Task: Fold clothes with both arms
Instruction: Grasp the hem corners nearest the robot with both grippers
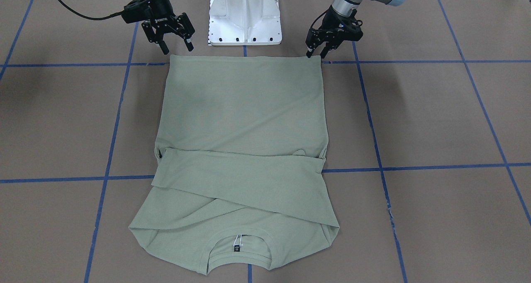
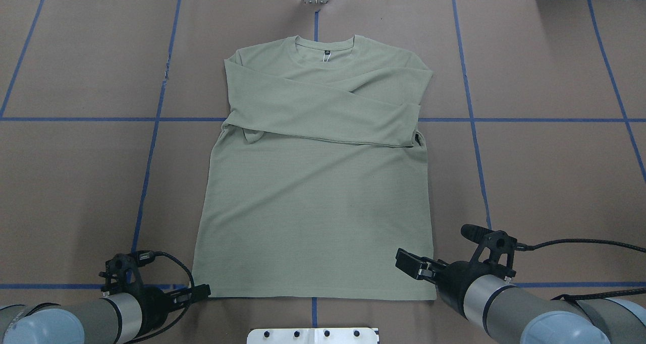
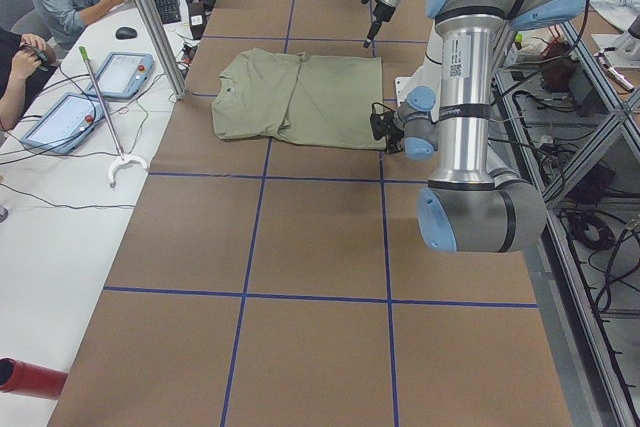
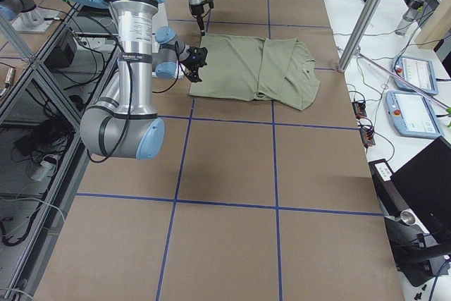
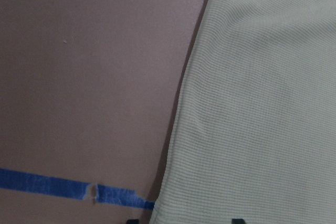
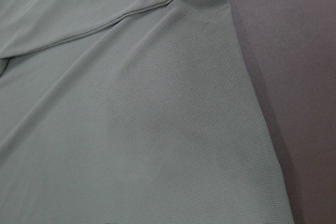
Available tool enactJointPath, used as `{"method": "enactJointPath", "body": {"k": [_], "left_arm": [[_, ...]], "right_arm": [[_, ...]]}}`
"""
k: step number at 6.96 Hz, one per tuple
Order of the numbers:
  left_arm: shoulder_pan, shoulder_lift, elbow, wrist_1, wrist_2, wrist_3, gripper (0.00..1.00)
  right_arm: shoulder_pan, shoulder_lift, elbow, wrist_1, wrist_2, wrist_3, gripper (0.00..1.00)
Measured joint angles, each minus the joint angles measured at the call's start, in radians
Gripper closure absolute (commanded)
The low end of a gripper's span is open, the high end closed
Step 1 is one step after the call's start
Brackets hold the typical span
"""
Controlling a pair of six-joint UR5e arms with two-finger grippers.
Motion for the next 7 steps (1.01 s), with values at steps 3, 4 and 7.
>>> {"method": "enactJointPath", "body": {"k": [3, 4, 7], "left_arm": [[0.002, -0.004, 0.001, 0.000, 0.004, -0.009, 1.00], [0.002, -0.004, 0.000, 0.000, 0.005, -0.010, 1.00], [0.000, -0.003, -0.027, 0.000, 0.007, -0.009, 1.00]], "right_arm": [[-0.003, 0.000, 0.000, 0.000, -0.007, 0.000, 0.04], [-0.005, 0.000, 0.000, 0.000, -0.007, 0.000, 0.05], [-0.044, 0.010, 0.002, -0.068, -0.028, 0.136, 0.28]]}}
